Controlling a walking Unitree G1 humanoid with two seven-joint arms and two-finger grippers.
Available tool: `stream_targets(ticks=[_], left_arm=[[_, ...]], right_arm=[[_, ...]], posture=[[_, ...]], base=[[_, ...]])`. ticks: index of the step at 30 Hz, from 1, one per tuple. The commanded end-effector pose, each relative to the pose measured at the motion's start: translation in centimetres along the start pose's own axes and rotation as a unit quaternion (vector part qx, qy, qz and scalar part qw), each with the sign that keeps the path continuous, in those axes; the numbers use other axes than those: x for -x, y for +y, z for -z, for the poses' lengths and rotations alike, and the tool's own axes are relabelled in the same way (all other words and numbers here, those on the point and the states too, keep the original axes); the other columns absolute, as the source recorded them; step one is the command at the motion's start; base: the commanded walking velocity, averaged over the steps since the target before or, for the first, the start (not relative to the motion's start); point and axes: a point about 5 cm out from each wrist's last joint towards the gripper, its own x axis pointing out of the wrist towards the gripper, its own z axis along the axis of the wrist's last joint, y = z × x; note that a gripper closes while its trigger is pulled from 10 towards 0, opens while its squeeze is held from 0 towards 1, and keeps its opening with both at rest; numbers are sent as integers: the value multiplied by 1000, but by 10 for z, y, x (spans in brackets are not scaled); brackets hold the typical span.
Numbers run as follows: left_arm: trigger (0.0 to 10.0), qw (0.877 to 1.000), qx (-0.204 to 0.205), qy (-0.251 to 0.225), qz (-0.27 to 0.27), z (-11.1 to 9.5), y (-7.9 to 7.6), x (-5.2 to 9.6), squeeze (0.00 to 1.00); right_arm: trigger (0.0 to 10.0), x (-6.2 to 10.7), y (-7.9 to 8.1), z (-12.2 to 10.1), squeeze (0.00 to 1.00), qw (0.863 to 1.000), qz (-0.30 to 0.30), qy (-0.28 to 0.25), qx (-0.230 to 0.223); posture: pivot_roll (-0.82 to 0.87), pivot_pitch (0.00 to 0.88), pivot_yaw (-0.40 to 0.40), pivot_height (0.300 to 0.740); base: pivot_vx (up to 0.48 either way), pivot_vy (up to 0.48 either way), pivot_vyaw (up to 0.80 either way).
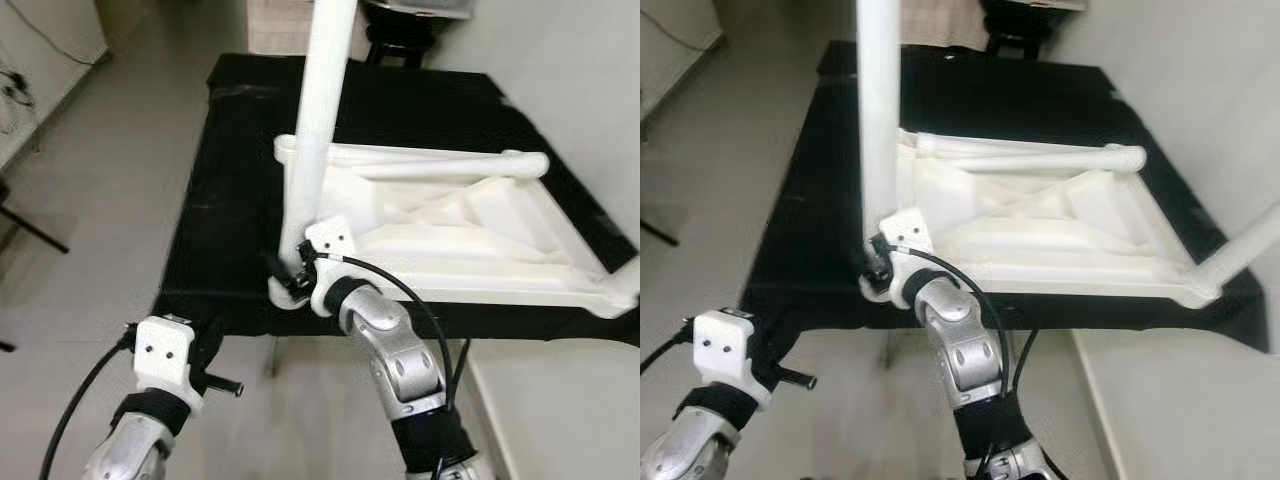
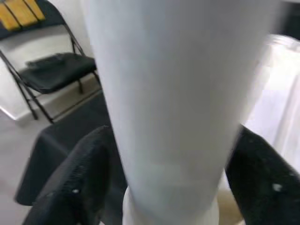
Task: Building children table
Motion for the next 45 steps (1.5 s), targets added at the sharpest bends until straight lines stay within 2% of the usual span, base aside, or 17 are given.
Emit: stream_targets(ticks=[1, 2, 5, 6, 7, 8, 10, 12, 15, 20, 21, 22, 34, 38, 41, 43, 45], left_arm=[[10000, 1000, 2, 5, 2, 1, -2, 3, 0], [10000, 1000, 3, 5, 2, 1, -3, 3, 0], [10000, 1000, 3, 4, 3, 0, -4, 3, 0], [10000, 1000, 4, 3, 3, -1, -5, 5, 0], [10000, 1000, 5, 3, 3, -2, -7, 6, 0], [10000, 1000, 5, 3, 3, -2, -7, 6, 0], [10000, 1000, 9, 4, 4, -4, -9, 10, 0], [10000, 1000, 9, 4, 4, -4, -9, 10, 0], [10000, 1000, 13, 10, 7, -6, -12, 17, 0], [10000, 1000, 15, 19, 11, -7, -13, 23, 0], [10000, 1000, 16, 21, 13, -7, -13, 24, 0], [10000, 999, 16, 24, 14, -7, -13, 26, 0], [10000, 999, 17, 31, 15, -8, -13, 29, 0], [10000, 999, 17, 30, 15, -6, -11, 25, 0], [10000, 999, 18, 29, 15, -6, -10, 23, 0], [10000, 999, 18, 29, 15, -6, -10, 23, 0], [10000, 999, 18, 27, 16, -5, -10, 22, 0]], right_arm=[[10000, -12, 15, -15, 1000, 996, -71, -39, -26], [10000, -12, 10, -21, 1000, 992, -120, -41, -7], [10000, -12, 6, -24, 1000, 988, -149, -40, 7], [10000, -12, -4, -25, 0, 981, -185, -27, 53], [10000, -14, -14, -25, 0, 975, -209, -8, 73], [10000, -14, -14, -25, 0, 975, -209, -8, 73], [10000, -20, -28, -30, 0, 964, -245, 9, 105], [10000, -20, -28, -30, 0, 964, -245, 9, 105], [10000, -24, -26, -43, 0, 945, -311, 2, 98], [10000, -31, -30, -45, 0, 939, -325, 10, 113], [6588, -32, -32, -46, 0, 938, -328, 9, 108], [0, -34, -33, -48, 0, 940, -325, 6, 105], [0, -34, -45, -55, 0, 942, -321, -10, 96], [0, -20, -67, -58, 0, 961, -253, -39, 102], [0, -12, -73, -54, 0, 971, -214, -50, 94], [0, -12, -73, -54, 0, 971, -214, -50, 94], [0, -8, -71, -46, 0, 979, -179, -51, 86]], posture=[[-121, 141, -120, 740], [-116, 149, -123, 740], [-115, 151, -124, 740], [-105, 173, -130, 740], [-104, 179, -130, 740], [-104, 179, -130, 740], [-86, 200, -132, 740], [-86, 200, -132, 740], [-68, 223, -118, 740], [-46, 248, -106, 740], [-39, 255, -102, 740], [-35, 261, -101, 740], [-36, 264, -94, 740], [-68, 243, -94, 740], [-80, 235, -97, 740], [-80, 235, -97, 740], [-90, 225, -100, 740]], base=[[0, 0, 0], [0, 0, 0], [0, 0, 0], [0, 0, 0], [0, 0, 0], [0, 0, 0], [0, 0, 0], [0, 0, 0], [0, 0, 0], [0, 0, 0], [0, 0, 0], [0, 0, 0], [0, 0, 0], [0, 0, 0], [0, 0, 0], [0, 0, 0], [0, 0, 0]])
